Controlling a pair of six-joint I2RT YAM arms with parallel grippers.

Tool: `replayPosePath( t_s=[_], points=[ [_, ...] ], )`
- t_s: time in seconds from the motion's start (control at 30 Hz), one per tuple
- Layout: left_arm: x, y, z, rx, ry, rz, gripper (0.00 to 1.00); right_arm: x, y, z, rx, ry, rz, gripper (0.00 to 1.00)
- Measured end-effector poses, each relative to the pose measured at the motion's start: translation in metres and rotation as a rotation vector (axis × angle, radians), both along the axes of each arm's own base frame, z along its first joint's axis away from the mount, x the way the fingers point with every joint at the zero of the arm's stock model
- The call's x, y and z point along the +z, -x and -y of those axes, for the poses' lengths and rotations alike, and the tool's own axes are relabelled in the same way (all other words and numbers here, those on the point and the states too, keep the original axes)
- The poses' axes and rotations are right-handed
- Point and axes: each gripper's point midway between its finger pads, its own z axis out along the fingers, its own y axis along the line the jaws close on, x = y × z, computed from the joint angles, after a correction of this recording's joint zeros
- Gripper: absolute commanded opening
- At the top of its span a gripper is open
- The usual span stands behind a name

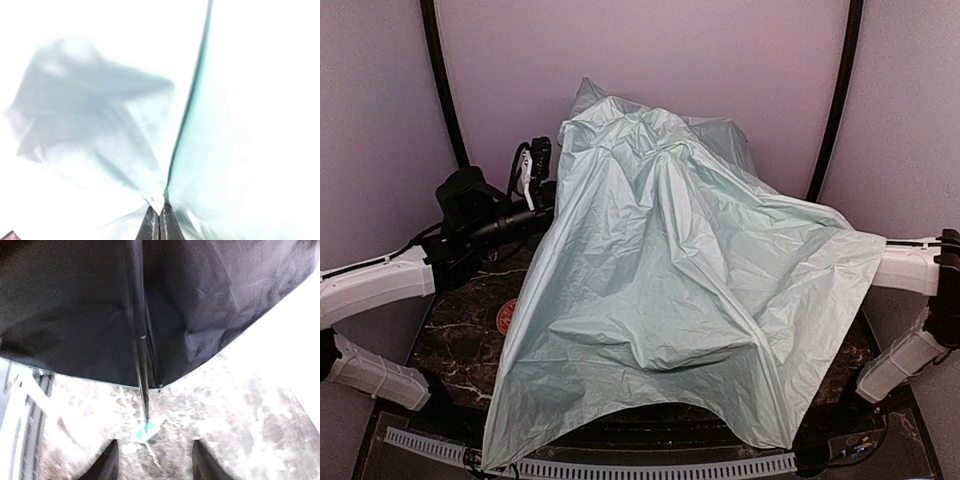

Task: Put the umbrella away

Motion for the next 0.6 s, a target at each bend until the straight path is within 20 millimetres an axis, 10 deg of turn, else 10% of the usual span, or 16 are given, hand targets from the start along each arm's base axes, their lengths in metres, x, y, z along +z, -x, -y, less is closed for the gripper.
replayPosePath(
  t_s=[0.4, 0.6],
  points=[
    [-0.006, -0.002, 0.028, -0.130, 0.034, -0.038, 0.00, 0.051, -0.003, 0.010, -0.062, -0.125, 0.075, 0.85],
    [-0.008, 0.010, 0.048, -0.190, 0.052, -0.058, 0.00, 0.105, -0.018, 0.000, -0.094, -0.245, 0.126, 0.73]
  ],
)
